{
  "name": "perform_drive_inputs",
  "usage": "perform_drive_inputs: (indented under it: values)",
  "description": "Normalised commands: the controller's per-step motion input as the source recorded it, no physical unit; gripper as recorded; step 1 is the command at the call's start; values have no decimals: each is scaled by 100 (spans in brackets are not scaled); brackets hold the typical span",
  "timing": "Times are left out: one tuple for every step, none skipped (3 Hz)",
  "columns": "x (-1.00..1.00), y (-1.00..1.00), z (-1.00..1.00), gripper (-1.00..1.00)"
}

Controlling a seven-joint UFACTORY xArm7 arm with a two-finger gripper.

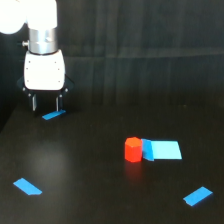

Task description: Pick up the red object from the table

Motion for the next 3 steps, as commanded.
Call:
perform_drive_inputs:
  values:
    - [24,-8,-12,99]
    - [26,-8,-19,100]
    - [56,-24,13,100]
